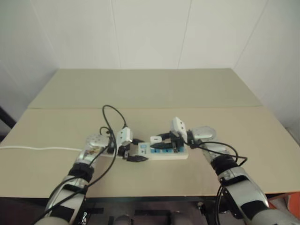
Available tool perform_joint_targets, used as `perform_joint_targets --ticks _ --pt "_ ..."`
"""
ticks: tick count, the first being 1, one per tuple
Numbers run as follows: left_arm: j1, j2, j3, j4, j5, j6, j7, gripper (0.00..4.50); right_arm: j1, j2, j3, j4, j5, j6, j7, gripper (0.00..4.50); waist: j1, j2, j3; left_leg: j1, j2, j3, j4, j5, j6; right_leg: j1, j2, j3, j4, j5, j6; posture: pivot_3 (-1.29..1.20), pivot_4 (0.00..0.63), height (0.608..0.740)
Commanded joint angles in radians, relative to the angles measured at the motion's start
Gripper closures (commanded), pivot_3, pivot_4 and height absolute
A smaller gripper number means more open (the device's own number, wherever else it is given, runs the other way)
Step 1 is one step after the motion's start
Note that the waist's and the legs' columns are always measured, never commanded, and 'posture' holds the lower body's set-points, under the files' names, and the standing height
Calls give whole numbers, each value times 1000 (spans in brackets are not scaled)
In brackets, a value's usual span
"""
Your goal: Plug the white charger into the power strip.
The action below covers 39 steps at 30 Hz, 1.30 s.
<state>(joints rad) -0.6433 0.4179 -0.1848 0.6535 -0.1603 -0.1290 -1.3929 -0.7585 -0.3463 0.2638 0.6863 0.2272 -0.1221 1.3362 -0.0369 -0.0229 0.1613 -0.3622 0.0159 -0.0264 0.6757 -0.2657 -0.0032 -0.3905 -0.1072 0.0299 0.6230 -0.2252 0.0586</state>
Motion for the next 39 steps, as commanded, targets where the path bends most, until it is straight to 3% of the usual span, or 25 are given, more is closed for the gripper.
perform_joint_targets --ticks 1,14,15,17,21,24,32,36,39 --pt "13 68 16 8 13 -1 -25 1219 89 -114 70 147 -166 39 -22 3365 0 0 0 1 0 0 0 0 0 1 0 0 0 0 0 0 150 740" --pt "17 62 13 4 10 1 -24 1219 75 -112 61 146 -138 61 -25 3365 0 -2 -2 3 0 0 -1 0 0 2 0 0 -1 0 0 0 150 740" --pt "17 61 12 4 10 1 -24 1219 76 -111 61 140 -135 63 -22 2806 0 -2 -2 3 0 0 -1 0 0 2 0 0 -1 0 0 0 150 740" --pt "17 59 11 5 10 1 -23 1219 78 -109 60 125 -129 68 -11 2413 2 -3 -3 3 0 0 -1 0 0 2 0 0 -1 0 0 0 150 740" --pt "17 56 7 3 7 4 -20 1219 82 -106 57 99 -124 72 -1 1122 -11 -16 -11 6 1 1 -4 0 0 3 0 0 -1 -1 -1 0 150 740" --pt "17 55 6 3 6 4 -18 1219 85 -100 44 93 -129 66 -2 145 -13 -17 -11 10 1 1 -9 0 0 4 0 1 -1 -2 -2 0 150 740" --pt "19 46 9 2 3 3 -13 1219 70 -90 -2 66 -100 91 9 66 -11 -17 -11 10 2 1 -11 0 0 3 2 1 0 -2 -3 0 150 740" --pt "20 39 21 -29 -17 29 -11 25 63 -94 -32 34 -82 105 12 0 -8 -17 -11 9 2 1 -11 0 0 2 2 1 0 -2 -3 0 150 740" --pt "29 45 42 -99 -52 68 -22 25 65 -109 -58 -15 -65 118 25 0 -6 -16 -10 8 2 1 -11 0 0 1 2 1 0 -2 -3 0 150 740"
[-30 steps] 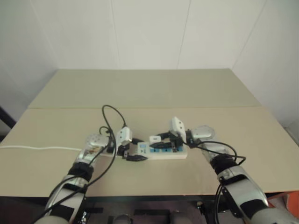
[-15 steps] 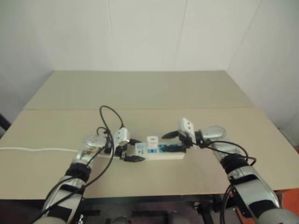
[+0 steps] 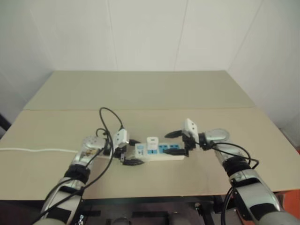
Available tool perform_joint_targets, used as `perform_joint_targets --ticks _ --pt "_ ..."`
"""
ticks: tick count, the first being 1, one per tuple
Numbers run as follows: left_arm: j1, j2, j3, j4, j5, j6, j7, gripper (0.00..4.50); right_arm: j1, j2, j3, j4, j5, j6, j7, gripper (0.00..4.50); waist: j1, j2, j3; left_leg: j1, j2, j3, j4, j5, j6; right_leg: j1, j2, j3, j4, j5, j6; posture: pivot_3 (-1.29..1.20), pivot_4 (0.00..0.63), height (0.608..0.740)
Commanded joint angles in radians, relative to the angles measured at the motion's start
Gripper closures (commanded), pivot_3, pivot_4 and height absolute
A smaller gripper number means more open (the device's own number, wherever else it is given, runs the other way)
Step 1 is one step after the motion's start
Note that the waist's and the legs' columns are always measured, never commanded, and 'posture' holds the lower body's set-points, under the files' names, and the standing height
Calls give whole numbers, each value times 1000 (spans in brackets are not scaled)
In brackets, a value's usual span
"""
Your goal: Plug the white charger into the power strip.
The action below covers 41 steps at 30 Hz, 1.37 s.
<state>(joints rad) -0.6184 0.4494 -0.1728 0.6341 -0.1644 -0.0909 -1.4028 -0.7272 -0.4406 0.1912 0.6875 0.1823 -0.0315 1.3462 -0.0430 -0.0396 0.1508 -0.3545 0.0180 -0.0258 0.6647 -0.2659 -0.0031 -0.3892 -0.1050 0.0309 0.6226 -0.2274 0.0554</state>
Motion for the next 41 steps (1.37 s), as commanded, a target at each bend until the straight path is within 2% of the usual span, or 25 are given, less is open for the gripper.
perform_joint_targets --ticks 1,5,7,8,13,16,22,28,41 --pt "9 17 37 -106 -59 43 -15 25 35 -20 7 -32 -15 33 18 0 0 1 1 0 0 0 0 0 0 -1 0 0 0 0 0 0 150 740" --pt "47 50 81 -286 -137 127 -9 25 48 -67 -38 -122 16 57 26 0 1 4 4 -5 0 0 0 0 0 -5 0 0 0 0 0 0 150 740" --pt "74 77 108 -389 -178 179 4 25 60 -100 -62 -176 36 72 27 0 4 5 5 -13 -1 0 1 1 -1 -13 -1 0 2 0 0 0 150 740" --pt "93 105 126 -457 -211 220 -2 25 70 -126 -80 -214 54 86 33 0 5 6 6 -17 -1 -1 3 1 -2 -18 -1 0 3 1 0 0 150 740" --pt "181 253 239 -692 -341 362 -4 25 140 -265 -182 -377 137 156 55 0 6 13 21 -21 -1 0 3 1 -2 -20 -2 0 3 0 0 0 150 740" --pt "223 339 307 -728 -361 382 -1 25 203 -341 -249 -451 186 192 63 0 6 14 23 -21 -1 0 3 1 -2 -21 -2 0 3 0 0 0 150 740" --pt "323 473 418 -689 -362 382 -8 25 372 -461 -373 -574 240 226 40 0 5 14 24 -21 -1 1 3 1 -2 -21 -2 0 3 0 0 0 150 740" --pt "345 454 413 -690 -378 395 26 25 443 -463 -412 -652 268 253 -16 0 6 14 24 -20 -1 1 3 1 -2 -21 -2 0 3 0 0 0 150 740" --pt "347 431 384 -720 -387 418 31 25 463 -457 -391 -706 283 271 -53 0 7 14 24 -21 -1 1 3 1 -2 -21 -2 0 3 0 0 0 150 740"
